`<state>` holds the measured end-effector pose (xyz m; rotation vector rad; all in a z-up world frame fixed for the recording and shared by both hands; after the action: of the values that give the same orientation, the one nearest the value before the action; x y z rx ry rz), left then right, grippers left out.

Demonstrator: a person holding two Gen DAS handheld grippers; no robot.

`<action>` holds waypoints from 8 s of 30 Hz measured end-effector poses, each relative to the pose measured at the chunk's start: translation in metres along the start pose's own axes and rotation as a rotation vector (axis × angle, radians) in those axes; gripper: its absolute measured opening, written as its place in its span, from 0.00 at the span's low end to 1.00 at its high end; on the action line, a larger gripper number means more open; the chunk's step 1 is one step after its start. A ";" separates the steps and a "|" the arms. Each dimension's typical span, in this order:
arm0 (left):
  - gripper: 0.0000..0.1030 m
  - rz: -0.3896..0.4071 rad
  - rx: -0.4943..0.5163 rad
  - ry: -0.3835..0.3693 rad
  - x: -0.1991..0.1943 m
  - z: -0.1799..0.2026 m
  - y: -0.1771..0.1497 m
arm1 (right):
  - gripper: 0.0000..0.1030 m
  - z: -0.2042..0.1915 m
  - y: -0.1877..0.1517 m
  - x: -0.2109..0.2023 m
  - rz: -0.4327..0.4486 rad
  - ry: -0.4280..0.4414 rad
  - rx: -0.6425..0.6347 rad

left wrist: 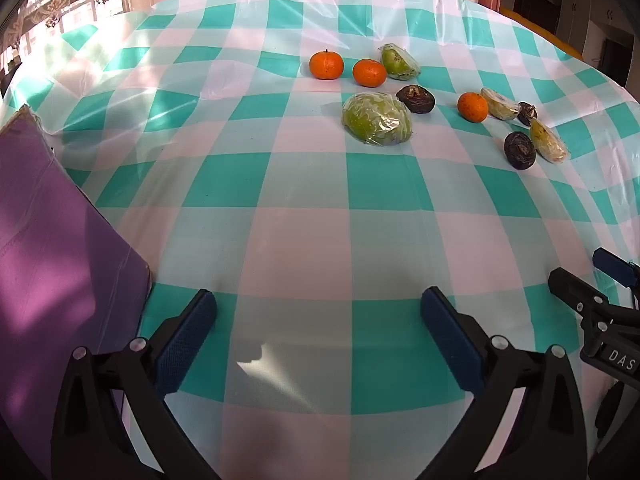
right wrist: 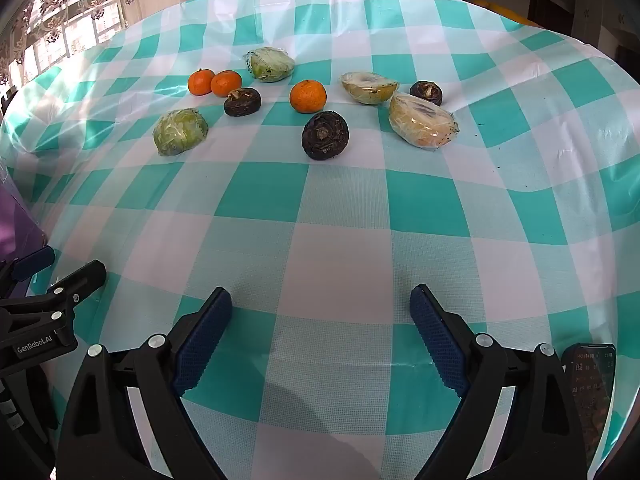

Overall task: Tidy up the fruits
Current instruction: 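Move the left tool to the wrapped green cabbage while the right tool approaches a dark round fruit, then close the left tool on the green cabbage while the right tool closes on the dark fruit, then lift and carry the cabbage in the left tool and dark fruit in the right tool to the purple box, then open the left tool to drop the cabbage in the box while the right tool drops the dark fruit, then bring both tools back over the fruits on the tablecloth, then grasp the large plastic-wrapped cut melon half with the right tool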

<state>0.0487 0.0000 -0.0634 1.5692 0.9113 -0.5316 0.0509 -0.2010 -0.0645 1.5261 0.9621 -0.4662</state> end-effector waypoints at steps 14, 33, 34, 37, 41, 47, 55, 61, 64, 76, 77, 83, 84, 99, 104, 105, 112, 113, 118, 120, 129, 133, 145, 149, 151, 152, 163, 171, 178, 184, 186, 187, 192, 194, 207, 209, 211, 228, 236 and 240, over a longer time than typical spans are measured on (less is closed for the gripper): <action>0.99 -0.002 -0.001 0.000 0.000 0.000 0.000 | 0.85 0.000 0.003 0.004 -0.013 0.015 -0.024; 0.91 0.002 0.009 -0.030 0.054 0.044 0.094 | 0.73 0.025 0.093 0.059 0.038 0.008 0.069; 0.90 0.004 0.005 -0.032 0.057 0.045 0.099 | 0.72 0.024 0.095 0.060 0.035 0.003 0.062; 0.85 0.013 0.001 -0.032 0.065 0.050 0.112 | 0.69 0.022 0.098 0.064 0.030 -0.013 0.052; 0.80 0.028 0.002 -0.051 0.070 0.058 0.125 | 0.63 0.019 0.100 0.066 0.027 -0.028 0.042; 0.77 0.028 0.017 -0.067 0.072 0.069 0.129 | 0.59 0.010 0.104 0.070 0.024 -0.031 0.026; 0.64 0.039 0.028 -0.059 0.069 0.071 0.127 | 0.46 0.002 0.104 0.072 0.032 -0.036 0.014; 0.61 0.042 0.018 -0.077 0.068 0.071 0.128 | 0.34 0.003 0.104 0.071 0.044 0.007 0.029; 0.60 0.040 -0.011 -0.093 0.067 0.067 0.128 | 0.34 0.003 0.104 0.070 0.053 0.045 0.043; 0.60 0.050 -0.162 -0.234 0.040 0.044 0.102 | 0.33 0.007 0.106 0.044 0.192 0.273 0.154; 0.60 0.047 -0.168 -0.243 0.037 0.042 0.097 | 0.33 0.003 0.104 0.042 0.190 0.283 0.145; 0.60 0.045 -0.211 -0.286 0.011 0.028 0.061 | 0.33 -0.019 0.085 0.031 0.171 0.285 0.094; 0.60 0.043 -0.220 -0.293 0.008 0.023 0.055 | 0.33 -0.023 0.081 0.028 0.166 0.289 0.094; 0.60 0.094 -0.203 -0.303 -0.050 -0.011 -0.023 | 0.33 -0.080 0.012 -0.012 0.120 0.286 -0.066; 0.60 0.156 -0.236 -0.292 -0.067 -0.021 -0.033 | 0.33 -0.089 0.001 -0.020 0.122 0.285 -0.102; 0.60 0.181 -0.250 -0.281 -0.071 -0.026 -0.033 | 0.34 -0.091 0.000 -0.022 0.125 0.288 -0.102; 0.60 0.416 -0.255 -0.200 -0.142 -0.060 -0.030 | 0.34 -0.123 0.004 -0.050 0.191 0.368 -0.137; 0.60 0.448 -0.263 -0.182 -0.154 -0.068 -0.030 | 0.34 -0.132 0.007 -0.057 0.204 0.385 -0.153; 0.60 0.556 -0.337 -0.090 -0.204 -0.120 -0.037 | 0.34 -0.184 0.011 -0.087 0.250 0.462 -0.265; 0.61 0.565 -0.364 -0.047 -0.218 -0.141 -0.043 | 0.34 -0.206 0.009 -0.094 0.252 0.486 -0.311; 0.61 0.416 -0.458 0.129 -0.214 -0.238 -0.085 | 0.34 -0.305 0.002 -0.108 0.216 0.594 -0.484; 0.61 0.340 -0.499 0.192 -0.201 -0.273 -0.101 | 0.34 -0.346 -0.005 -0.101 0.174 0.587 -0.577; 0.61 0.138 -0.448 0.298 -0.157 -0.300 -0.128 | 0.34 -0.398 -0.018 -0.053 0.007 0.478 -0.763; 0.61 0.094 -0.399 0.323 -0.147 -0.300 -0.128 | 0.34 -0.404 -0.026 -0.029 -0.090 0.420 -0.827; 0.61 0.071 -0.355 0.349 -0.143 -0.298 -0.127 | 0.34 -0.405 -0.030 -0.018 -0.128 0.362 -0.866; 0.61 0.063 -0.346 0.356 -0.141 -0.298 -0.127 | 0.34 -0.405 -0.029 -0.014 -0.131 0.329 -0.890; 0.76 -0.026 -0.323 0.348 -0.122 -0.316 -0.122 | 0.60 -0.406 -0.038 0.000 -0.227 0.272 -0.948; 0.76 -0.022 -0.319 0.368 -0.112 -0.324 -0.112 | 0.81 -0.401 -0.029 -0.006 -0.144 0.273 -0.889; 0.86 0.039 -0.345 0.411 -0.132 -0.327 -0.113 | 0.83 -0.388 -0.005 -0.043 0.042 0.405 -0.762; 0.98 0.382 -0.374 0.490 -0.207 -0.315 -0.084 | 0.83 -0.340 0.033 -0.083 0.264 0.534 -0.561; 0.98 0.463 -0.359 0.459 -0.222 -0.297 -0.073 | 0.83 -0.313 0.041 -0.090 0.331 0.537 -0.473; 0.98 0.494 -0.344 0.437 -0.227 -0.285 -0.069 | 0.83 -0.300 0.043 -0.091 0.349 0.534 -0.433; 0.98 0.586 -0.206 0.310 -0.234 -0.207 -0.044 | 0.83 -0.220 0.047 -0.066 0.305 0.405 -0.274; 0.98 0.589 -0.148 0.240 -0.228 -0.172 -0.037 | 0.83 -0.181 0.045 -0.049 0.276 0.305 -0.214; 0.98 0.242 -0.103 -0.088 -0.083 -0.019 0.007 | 0.83 0.022 0.029 -0.006 0.122 -0.179 0.185; 0.98 0.196 -0.139 -0.110 -0.062 -0.010 0.015 | 0.83 0.034 0.029 -0.004 0.120 -0.185 0.227; 0.98 0.169 -0.164 -0.145 -0.047 0.000 0.023 | 0.83 0.043 0.032 -0.001 0.115 -0.198 0.258; 0.98 0.073 -0.237 -0.300 -0.010 0.022 0.036 | 0.83 0.081 0.083 0.030 0.111 -0.145 0.315; 0.98 0.080 -0.230 -0.318 -0.013 0.026 0.036 | 0.86 0.092 0.102 0.037 0.171 -0.020 0.362; 0.98 0.077 -0.219 -0.320 -0.013 0.029 0.035 | 0.86 0.097 0.116 0.047 0.156 -0.046 0.353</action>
<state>0.0732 -0.0318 -0.0383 1.2713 0.6391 -0.5874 0.1916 -0.2727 -0.0488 1.8836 0.7440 -0.5777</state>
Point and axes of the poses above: each gripper's, at about its wrist camera, not at the fingertips, and x roughly the way its jaws point, z to its right, y to its top, the point moved 8 cm from there along x, roughly the way its jaws point, and after that the axes turned 15 degrees about y, right-handed, at the moved point
